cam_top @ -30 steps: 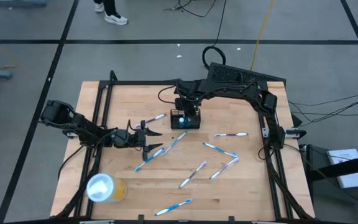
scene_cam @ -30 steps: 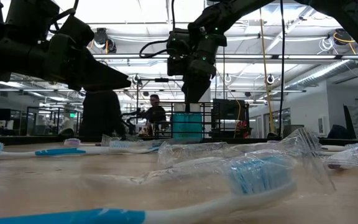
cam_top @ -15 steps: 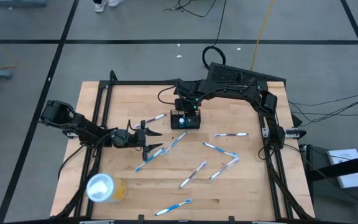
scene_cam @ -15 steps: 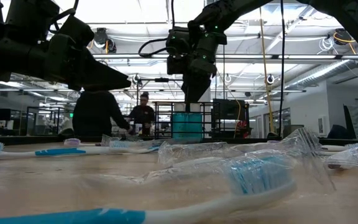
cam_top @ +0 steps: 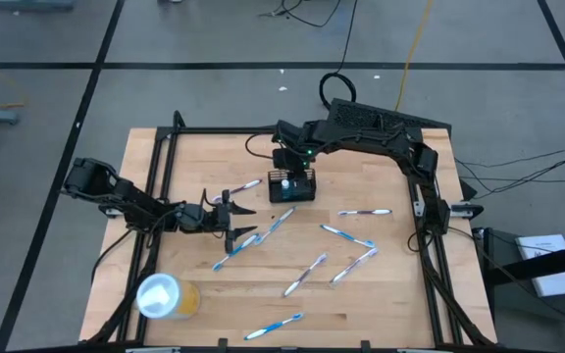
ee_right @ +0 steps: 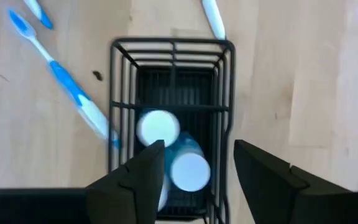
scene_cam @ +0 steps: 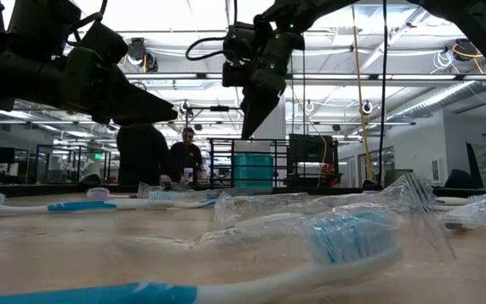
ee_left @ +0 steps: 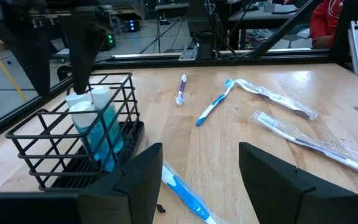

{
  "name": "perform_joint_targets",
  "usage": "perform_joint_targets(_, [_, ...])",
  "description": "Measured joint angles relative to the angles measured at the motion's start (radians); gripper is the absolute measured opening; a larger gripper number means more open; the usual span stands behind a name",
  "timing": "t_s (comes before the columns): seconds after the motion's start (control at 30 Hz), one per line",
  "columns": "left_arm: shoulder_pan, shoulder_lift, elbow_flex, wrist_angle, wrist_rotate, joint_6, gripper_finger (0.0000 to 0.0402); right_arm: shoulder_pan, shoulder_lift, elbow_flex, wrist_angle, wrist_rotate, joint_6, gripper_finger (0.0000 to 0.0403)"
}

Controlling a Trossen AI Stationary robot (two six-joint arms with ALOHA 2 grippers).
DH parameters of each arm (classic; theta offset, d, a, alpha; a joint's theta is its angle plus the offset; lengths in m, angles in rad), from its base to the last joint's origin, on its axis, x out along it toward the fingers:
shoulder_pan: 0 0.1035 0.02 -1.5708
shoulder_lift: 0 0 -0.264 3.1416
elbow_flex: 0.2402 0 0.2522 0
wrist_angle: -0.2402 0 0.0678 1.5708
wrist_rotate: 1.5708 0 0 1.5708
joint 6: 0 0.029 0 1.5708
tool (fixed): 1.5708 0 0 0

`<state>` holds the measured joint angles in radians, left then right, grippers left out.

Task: Pick & Place toothbrushing station
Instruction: Put the purple toothbrush into the black organizer

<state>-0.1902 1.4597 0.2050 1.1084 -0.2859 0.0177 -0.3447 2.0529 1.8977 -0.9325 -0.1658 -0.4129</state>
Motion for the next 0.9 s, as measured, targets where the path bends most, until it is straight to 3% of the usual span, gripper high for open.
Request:
perform_joint_targets(0.3, [0.0,0.0,0.0,-0.005,0.0,0.0,0.0216,0.007,-0.018,0.0,-0.02,0.021,0.011,0.0204])
perform_joint_targets(0.5, [0.0,0.0,0.0,-0.008,-0.003,0.002,0.0216,0.057,-0.112,0.001,-0.041,0.14,0.024,0.0202])
perform_joint_targets(0.7, [0.0,0.0,0.0,-0.033,-0.003,0.004,0.0216,0.141,-0.251,-0.004,-0.189,0.166,0.177,0.0191])
perform_joint_targets(0.9, [0.0,0.0,0.0,-0.056,-0.003,-0.007,0.0216,0.258,-0.404,-0.169,-0.3,0.211,0.391,0.0175])
